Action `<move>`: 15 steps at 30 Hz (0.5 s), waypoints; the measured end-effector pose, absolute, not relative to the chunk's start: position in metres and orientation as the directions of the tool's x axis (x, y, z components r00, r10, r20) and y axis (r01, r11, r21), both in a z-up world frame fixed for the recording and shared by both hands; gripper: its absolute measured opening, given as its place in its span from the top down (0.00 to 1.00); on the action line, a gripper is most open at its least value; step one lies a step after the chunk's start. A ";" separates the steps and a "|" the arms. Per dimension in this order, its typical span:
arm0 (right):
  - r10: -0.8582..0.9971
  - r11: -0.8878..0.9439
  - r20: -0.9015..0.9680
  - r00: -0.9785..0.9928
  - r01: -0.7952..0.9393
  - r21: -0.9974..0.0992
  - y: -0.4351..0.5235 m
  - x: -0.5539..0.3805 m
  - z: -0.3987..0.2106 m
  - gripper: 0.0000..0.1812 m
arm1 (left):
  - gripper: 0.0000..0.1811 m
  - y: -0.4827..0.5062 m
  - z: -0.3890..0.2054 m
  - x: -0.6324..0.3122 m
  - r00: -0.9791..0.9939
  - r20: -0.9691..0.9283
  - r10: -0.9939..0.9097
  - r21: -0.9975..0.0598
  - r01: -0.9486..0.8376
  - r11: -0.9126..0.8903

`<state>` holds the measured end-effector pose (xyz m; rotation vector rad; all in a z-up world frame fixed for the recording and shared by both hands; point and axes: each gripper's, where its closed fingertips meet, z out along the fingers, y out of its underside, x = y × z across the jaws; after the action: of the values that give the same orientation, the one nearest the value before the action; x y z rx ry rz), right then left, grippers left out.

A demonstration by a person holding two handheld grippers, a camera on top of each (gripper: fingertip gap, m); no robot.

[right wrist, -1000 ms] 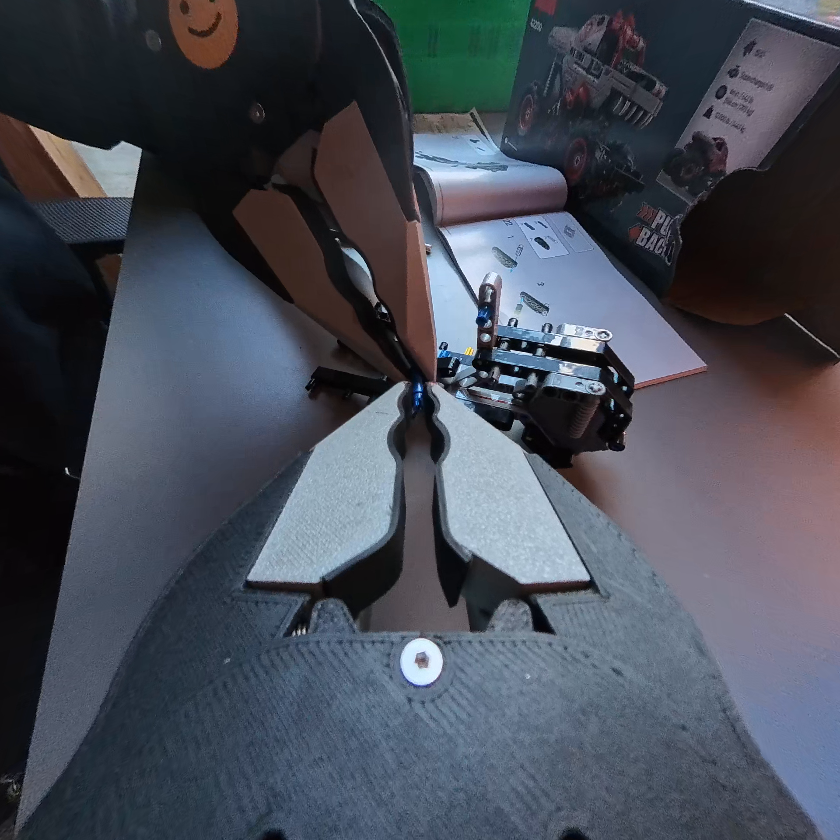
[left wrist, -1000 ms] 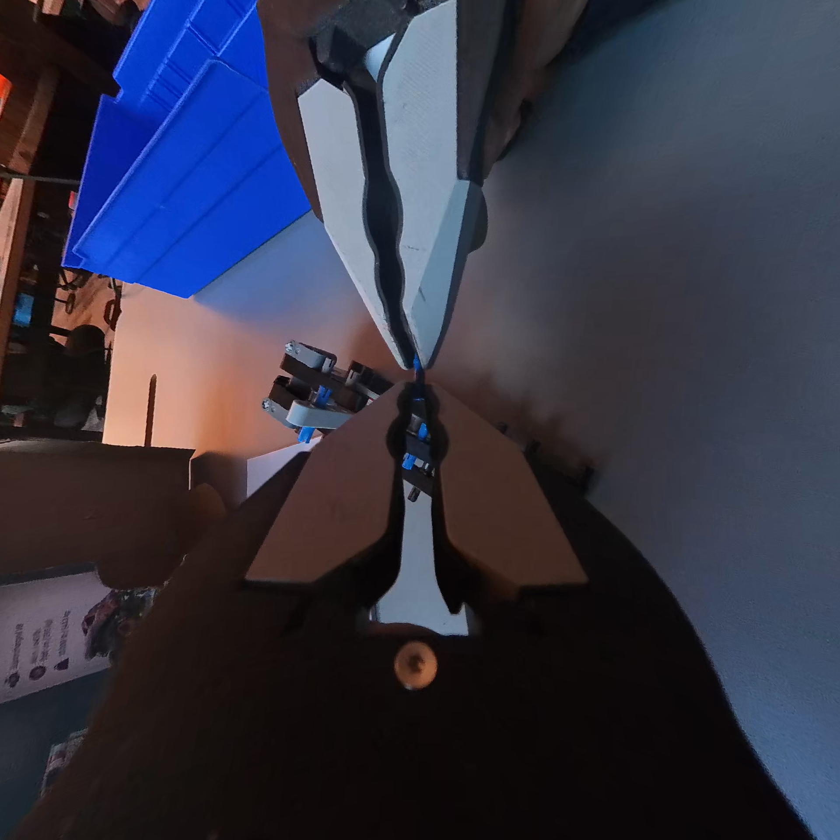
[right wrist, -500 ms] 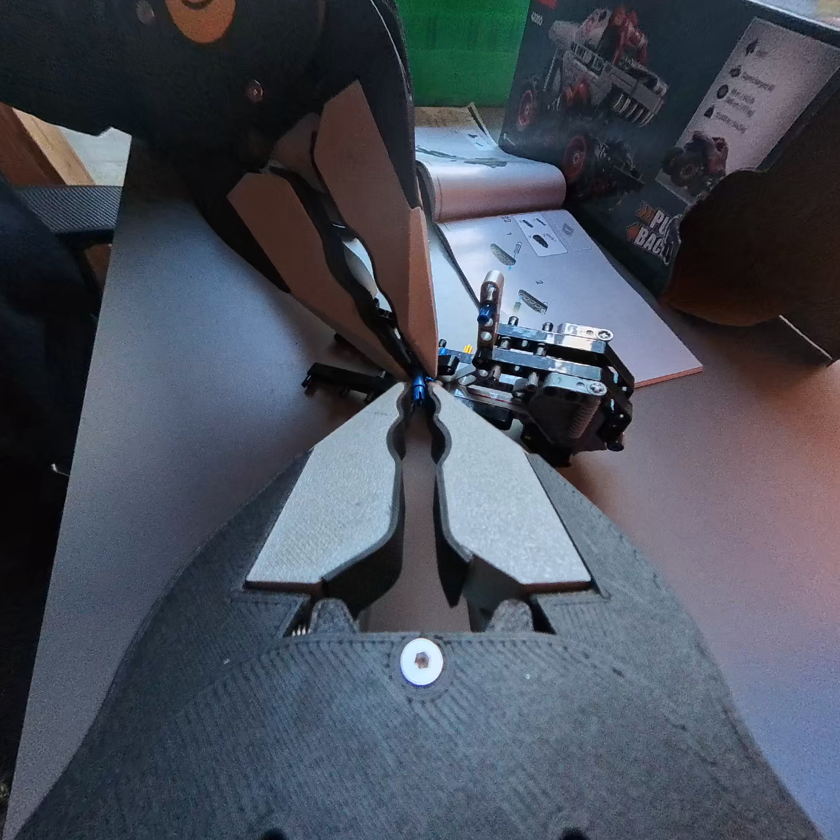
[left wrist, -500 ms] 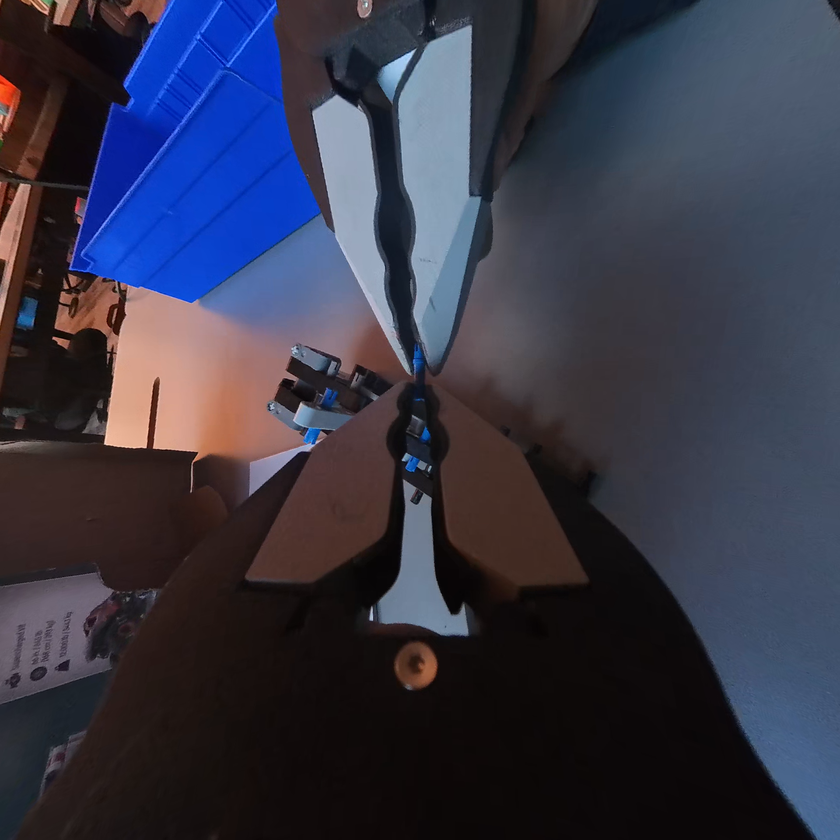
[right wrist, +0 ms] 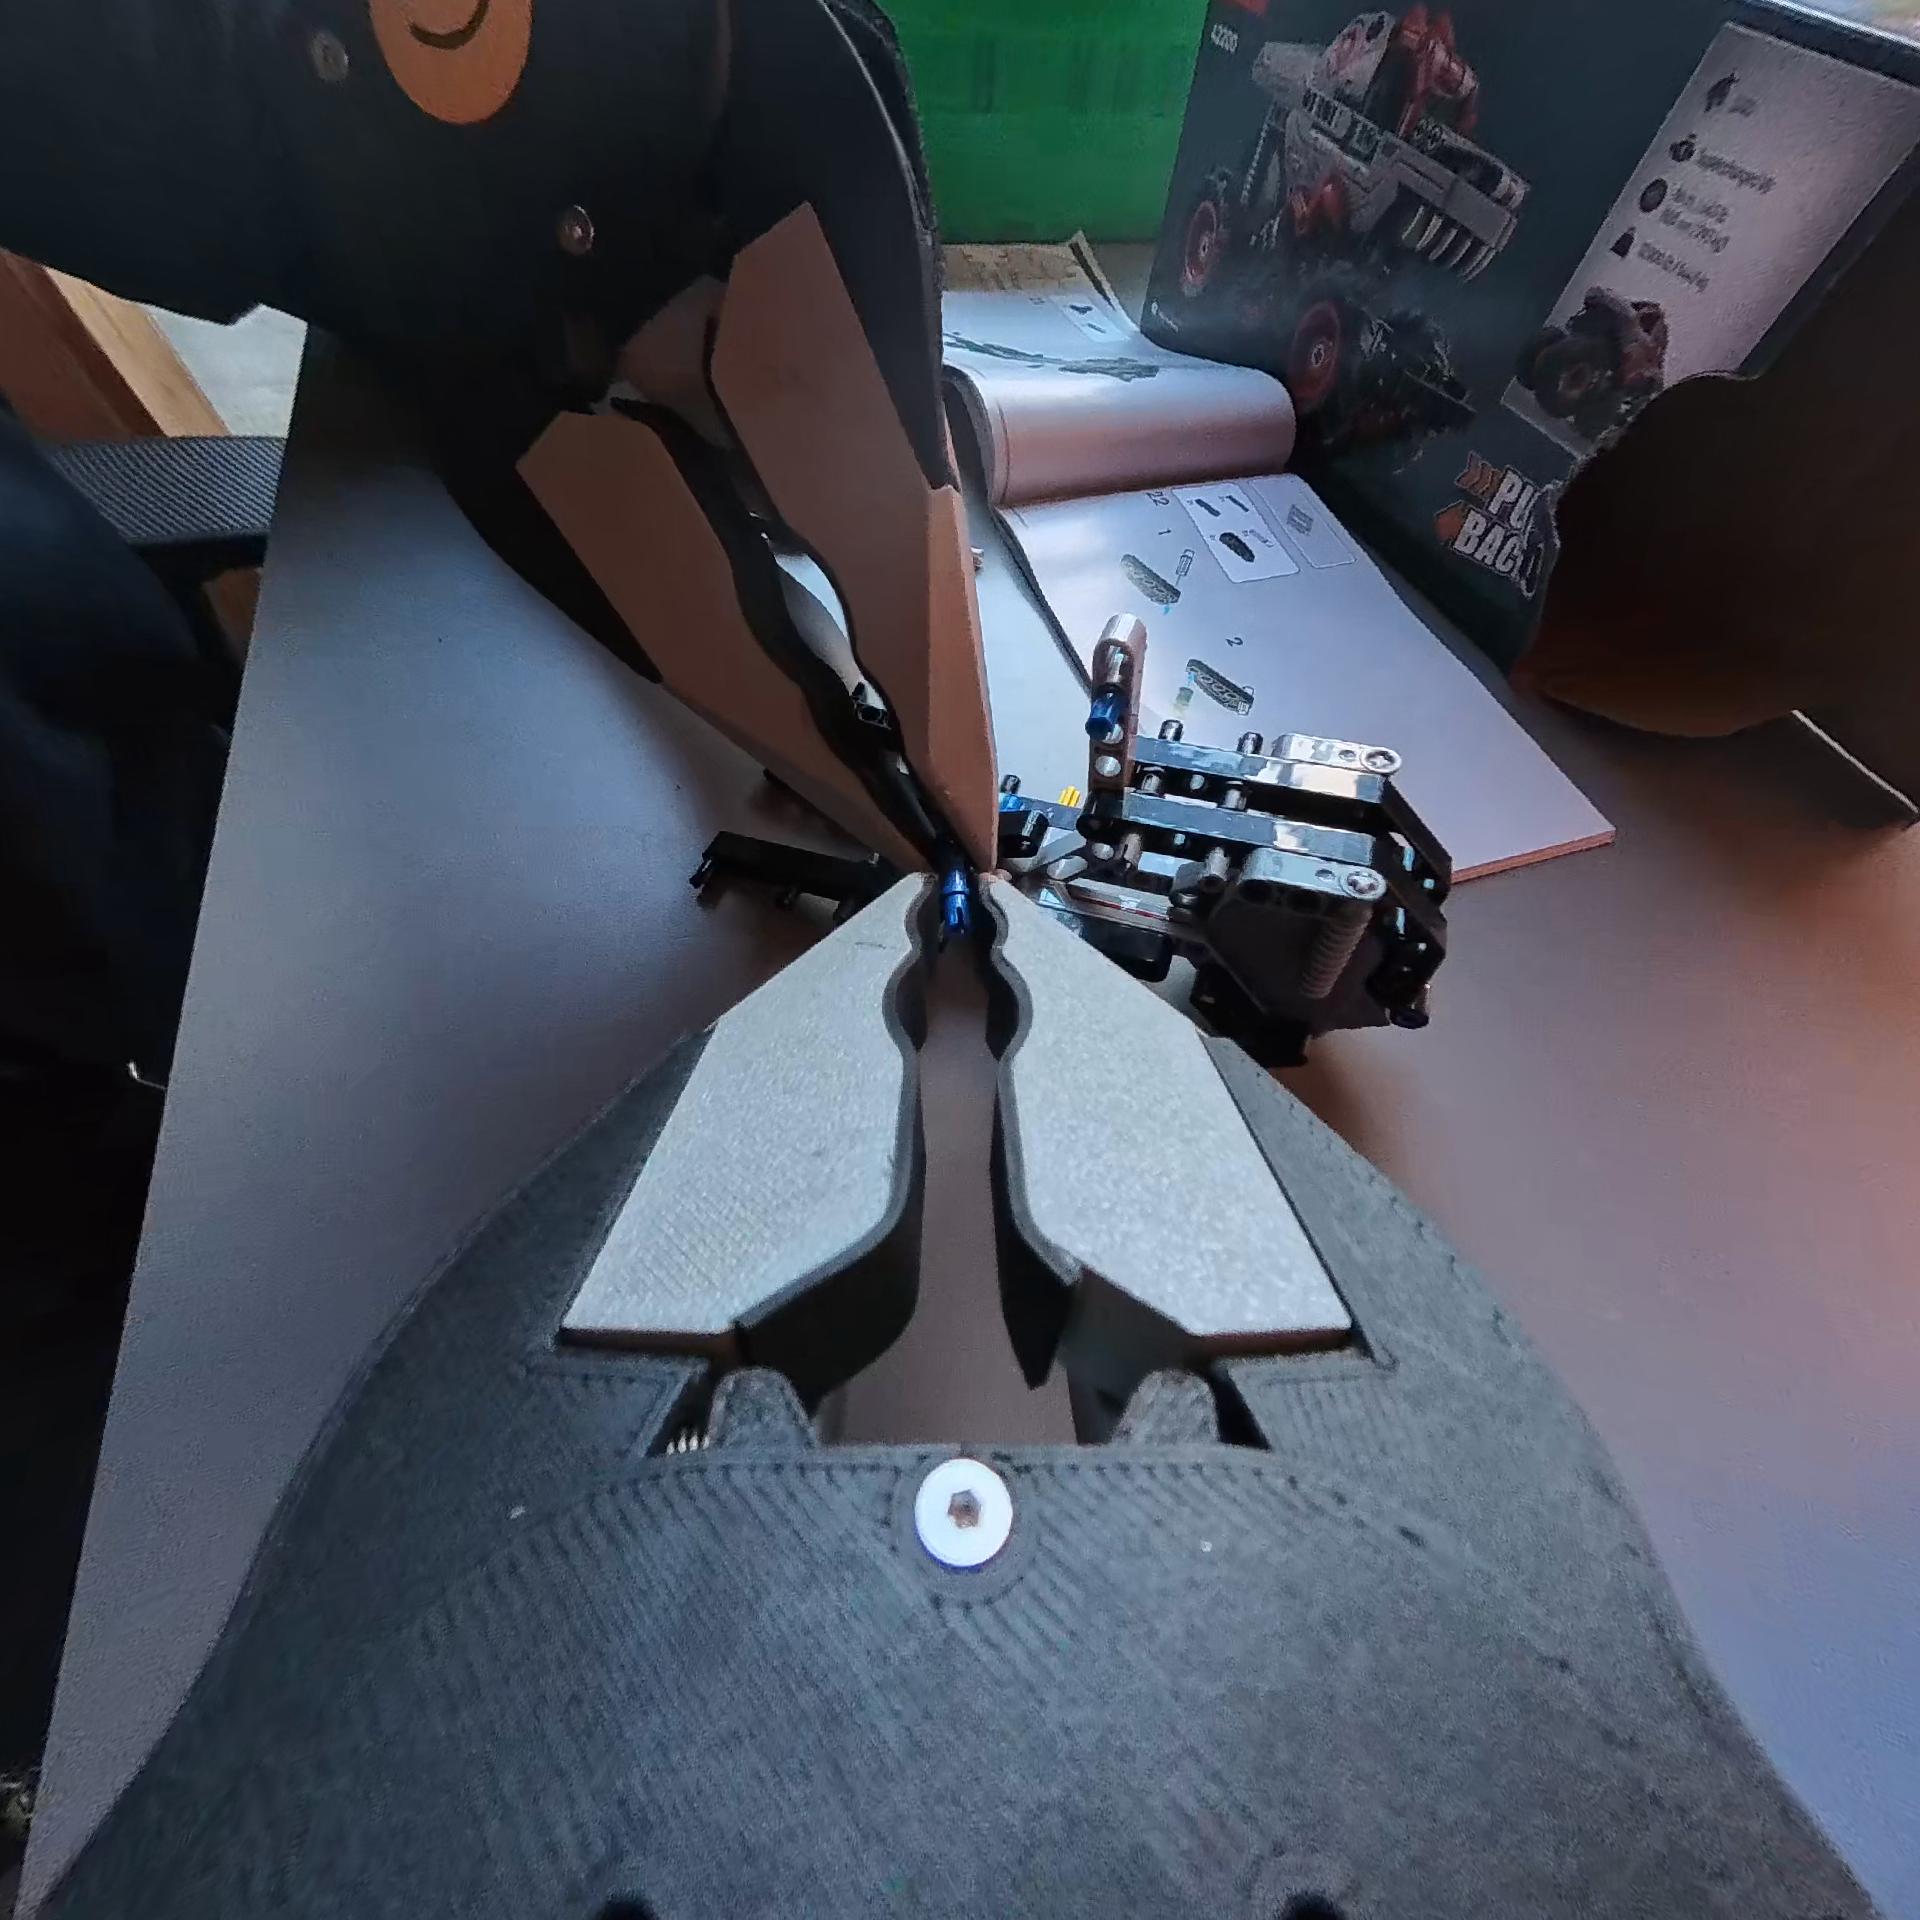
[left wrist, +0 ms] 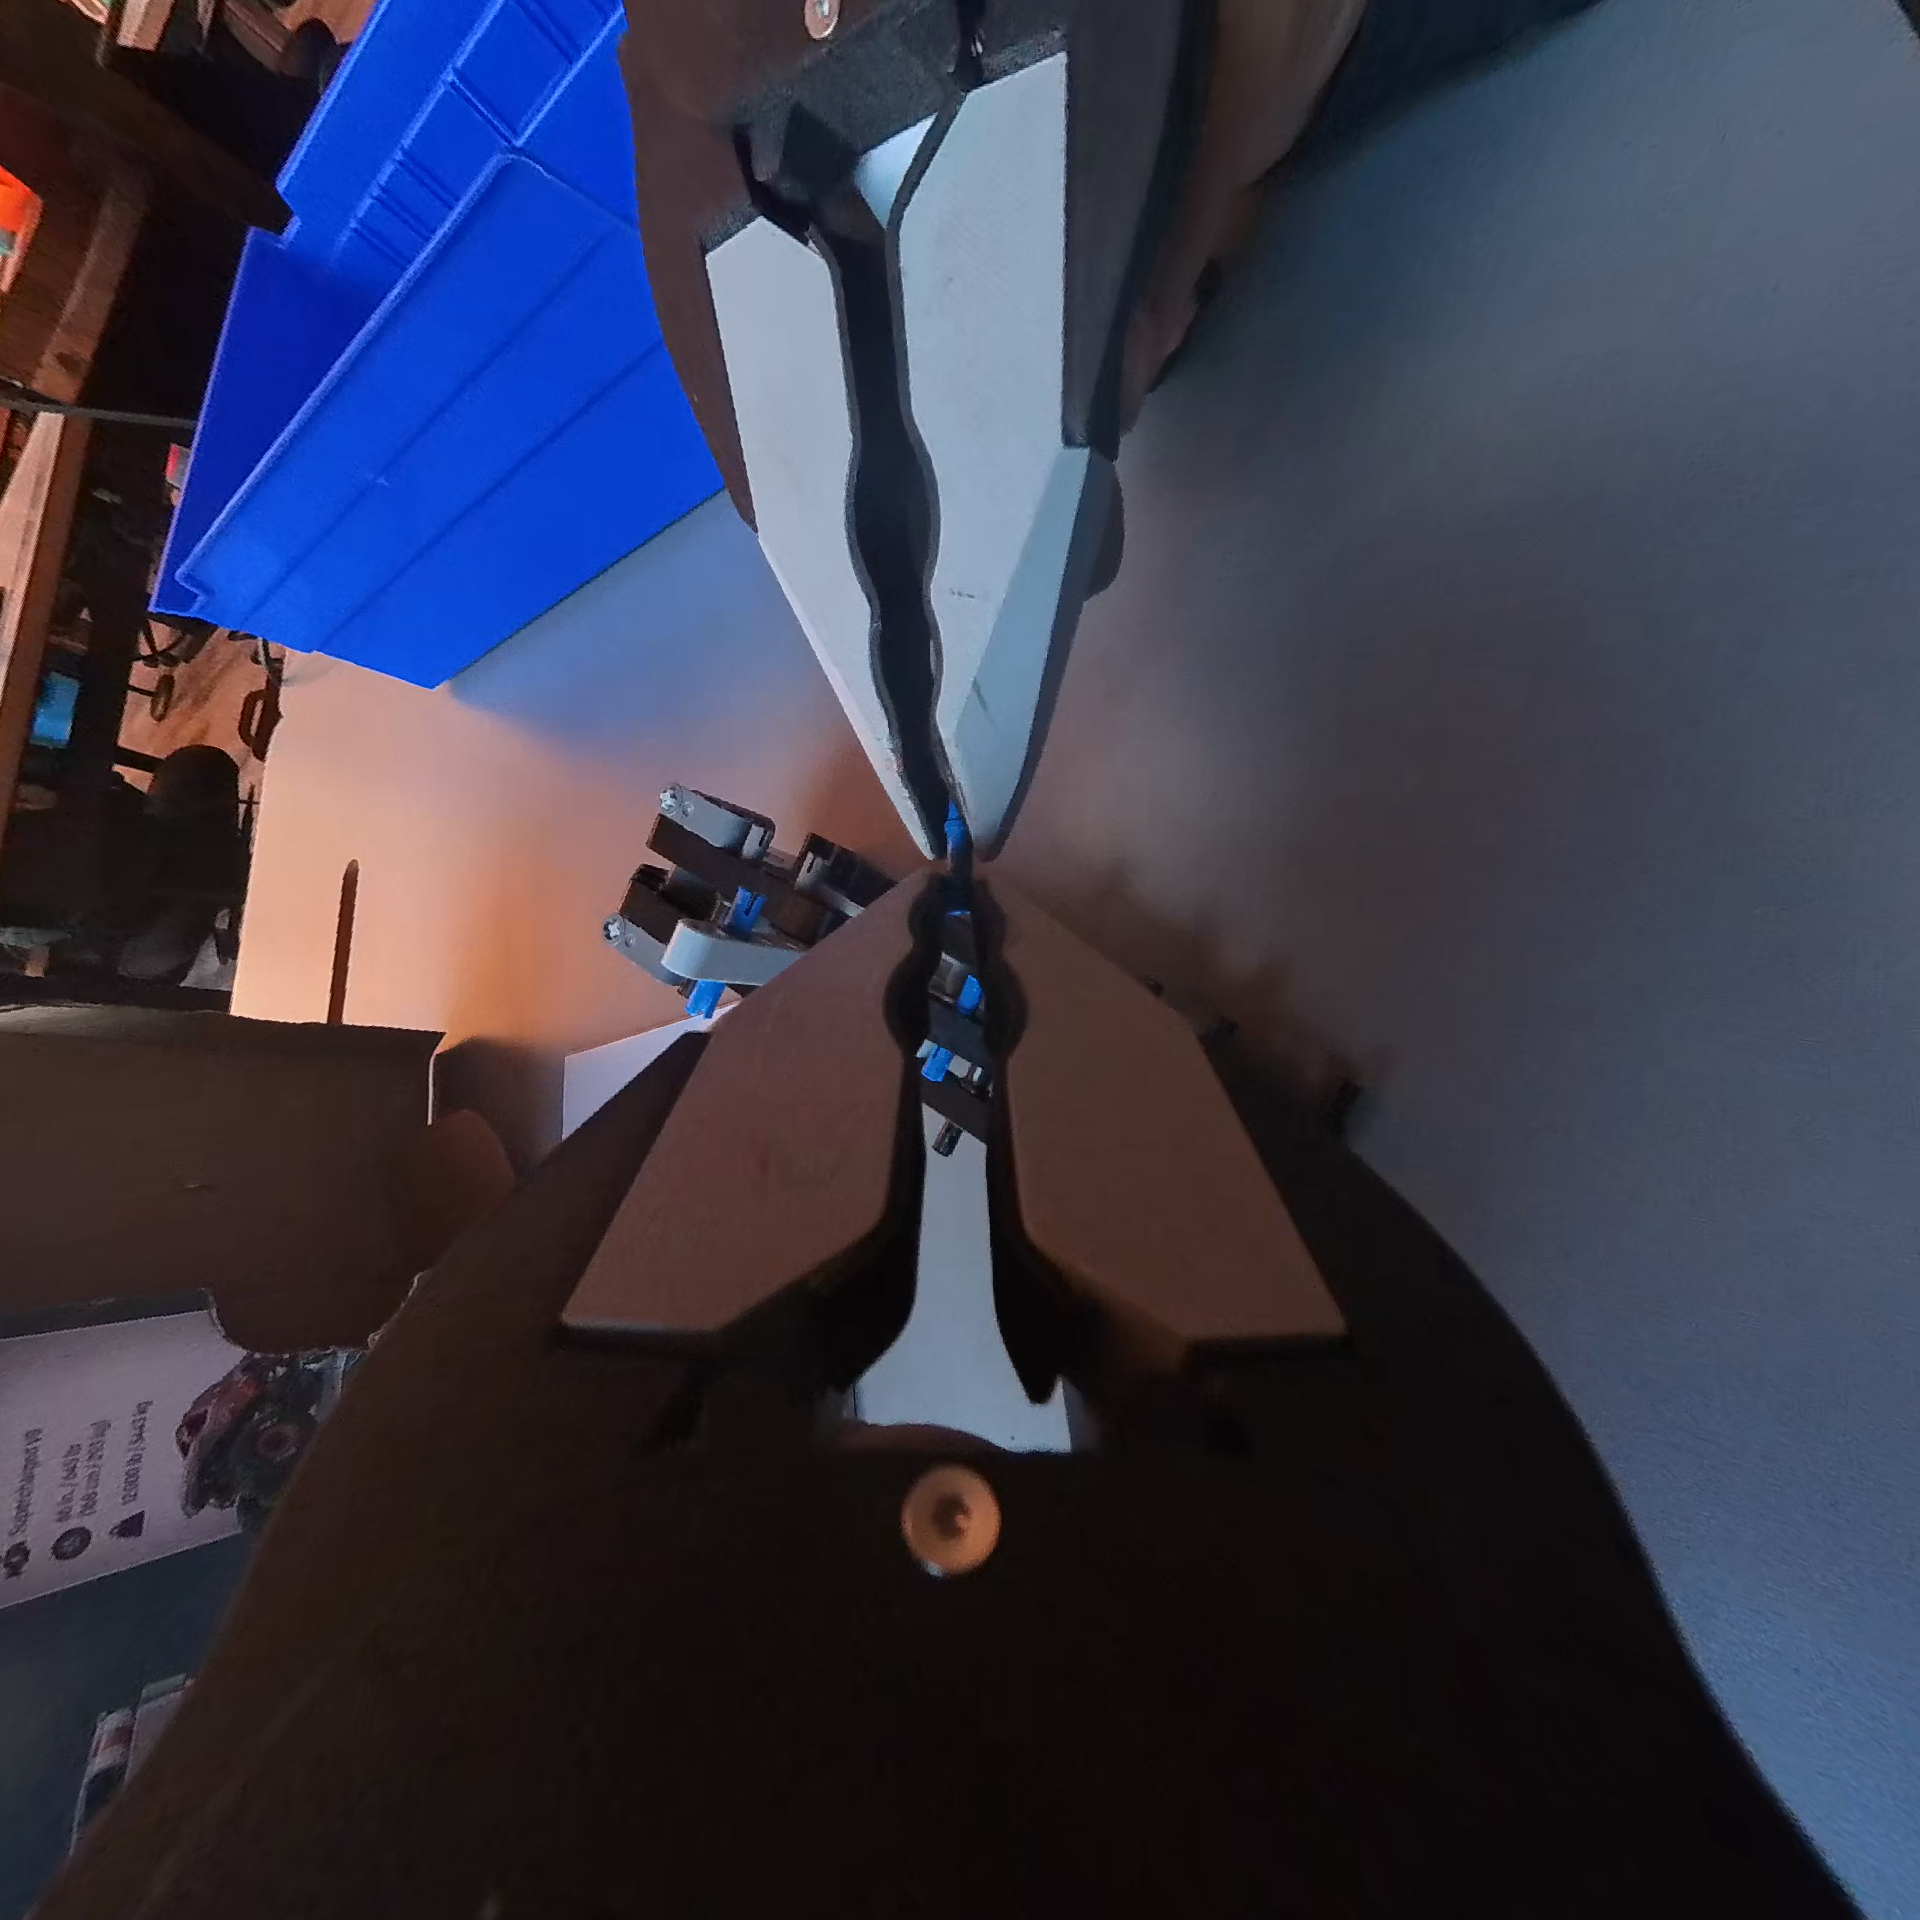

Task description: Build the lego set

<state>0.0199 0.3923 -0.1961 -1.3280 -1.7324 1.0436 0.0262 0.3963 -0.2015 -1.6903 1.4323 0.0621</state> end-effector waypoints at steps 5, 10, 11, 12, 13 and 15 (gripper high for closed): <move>0.972 0.152 0.061 -0.226 0.411 -0.899 0.392 0.020 -0.197 0.99 | 0.99 0.396 -0.202 0.026 0.345 -0.534 -0.772 -0.594 -0.803 0.052; 0.982 0.126 0.049 -0.183 0.438 -0.890 0.401 0.023 -0.200 0.99 | 0.95 0.395 -0.189 0.022 0.423 -0.436 -0.794 -0.674 -0.738 -0.023; 0.985 0.111 0.039 -0.169 0.445 -0.889 0.404 0.025 -0.201 0.99 | 0.94 0.396 -0.181 0.017 0.442 -0.419 -0.793 -0.691 -0.722 -0.037; 0.988 0.100 0.034 -0.151 0.454 -0.885 0.407 0.026 -0.202 0.99 | 0.95 0.397 -0.174 0.011 0.462 -0.389 -0.797 -0.708 -0.703 -0.062; 0.990 0.095 0.036 -0.134 0.465 -0.880 0.411 0.027 -0.204 0.99 | 0.95 0.397 -0.173 0.005 0.481 -0.340 -0.808 -0.714 -0.691 -0.111; 0.993 0.087 0.035 -0.115 0.488 -0.869 0.414 0.029 -0.209 0.99 | 0.95 0.398 -0.177 -0.012 0.520 -0.239 -0.820 -0.694 -0.682 -0.231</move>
<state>0.0285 0.4138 -0.2088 -1.4753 -1.6904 0.9474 -0.0123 0.3981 -0.1773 -1.9813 1.2240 -0.2239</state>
